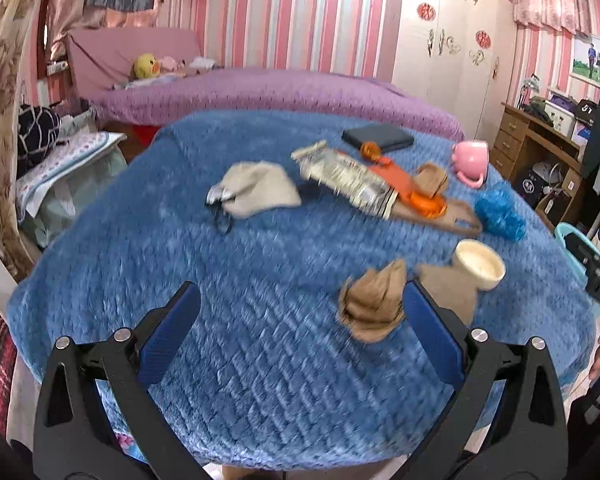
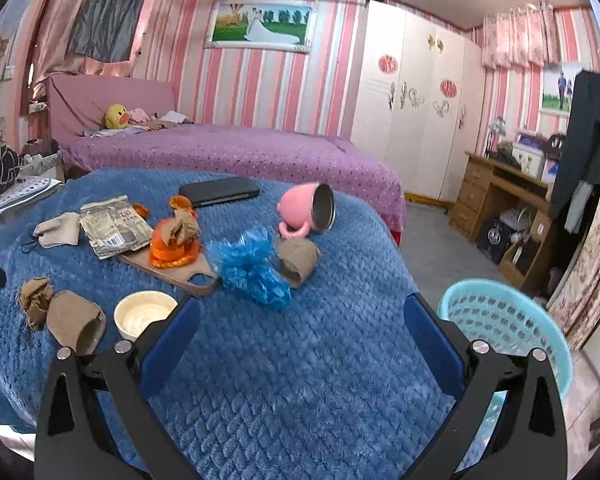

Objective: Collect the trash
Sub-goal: 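Grasp the crumpled brown paper with the left tool while the right tool grasps the cardboard tube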

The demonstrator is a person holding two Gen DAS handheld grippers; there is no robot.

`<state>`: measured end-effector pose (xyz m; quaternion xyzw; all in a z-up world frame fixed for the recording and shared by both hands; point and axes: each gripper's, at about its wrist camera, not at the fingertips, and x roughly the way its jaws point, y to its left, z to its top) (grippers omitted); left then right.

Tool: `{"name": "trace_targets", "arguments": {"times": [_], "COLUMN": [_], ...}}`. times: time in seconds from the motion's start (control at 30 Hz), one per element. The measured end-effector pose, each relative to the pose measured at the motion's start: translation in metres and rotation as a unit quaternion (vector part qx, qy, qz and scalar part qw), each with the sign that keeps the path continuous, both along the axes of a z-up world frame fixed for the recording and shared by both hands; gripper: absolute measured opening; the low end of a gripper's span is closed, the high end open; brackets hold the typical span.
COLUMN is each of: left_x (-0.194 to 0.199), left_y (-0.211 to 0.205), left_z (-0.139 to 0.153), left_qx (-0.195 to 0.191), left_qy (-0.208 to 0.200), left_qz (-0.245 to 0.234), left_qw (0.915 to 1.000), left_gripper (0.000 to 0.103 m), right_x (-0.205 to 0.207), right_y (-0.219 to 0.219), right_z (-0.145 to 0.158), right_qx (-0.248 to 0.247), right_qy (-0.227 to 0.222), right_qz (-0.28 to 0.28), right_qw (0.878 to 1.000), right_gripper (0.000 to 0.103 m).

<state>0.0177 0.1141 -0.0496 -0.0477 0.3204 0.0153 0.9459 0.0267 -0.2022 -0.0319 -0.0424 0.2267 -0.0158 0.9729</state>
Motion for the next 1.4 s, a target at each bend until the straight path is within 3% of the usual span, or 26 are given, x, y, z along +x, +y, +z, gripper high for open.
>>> {"name": "trace_targets", "arguments": {"times": [0.17,0.33,0.57,0.6,0.87,1.1,1.4], "left_x": [0.004,0.014,0.023,0.023,0.017,0.008,0.005], "left_y": [-0.009,-0.022,-0.040,-0.042,-0.043,-0.006,0.017], "left_z": [-0.012,-0.021,-0.030,-0.029,-0.019,-0.002,-0.003], "left_qx": [0.006,-0.009,-0.015,-0.017,-0.009,-0.021,0.024], "left_qy": [0.012,0.018,0.028,0.026,0.015,-0.010,-0.015], "left_qz": [-0.015,-0.029,-0.079,-0.087,-0.093,-0.035,-0.001], "left_qw": [0.9998,0.9994,0.9964,0.9957,0.9955,0.9991,0.9996], "left_gripper": [0.098,0.095,0.051,0.048,0.046,0.046,0.046], "right_x": [0.006,0.010,0.010,0.010,0.004,-0.002,-0.009], "right_y": [-0.009,-0.002,0.006,0.008,0.035,0.067,0.132], "right_z": [-0.007,-0.013,-0.018,-0.018,-0.018,-0.021,-0.031], "right_qx": [0.032,0.021,0.038,0.040,0.040,0.043,0.045], "right_qy": [0.019,0.021,0.026,0.025,0.022,0.025,0.036], "right_qz": [-0.009,-0.008,0.008,0.011,0.037,0.061,0.112], "right_qw": [0.999,1.000,0.999,0.999,0.998,0.997,0.992], "right_gripper": [0.099,0.099,0.099,0.099,0.099,0.099,0.099]}}
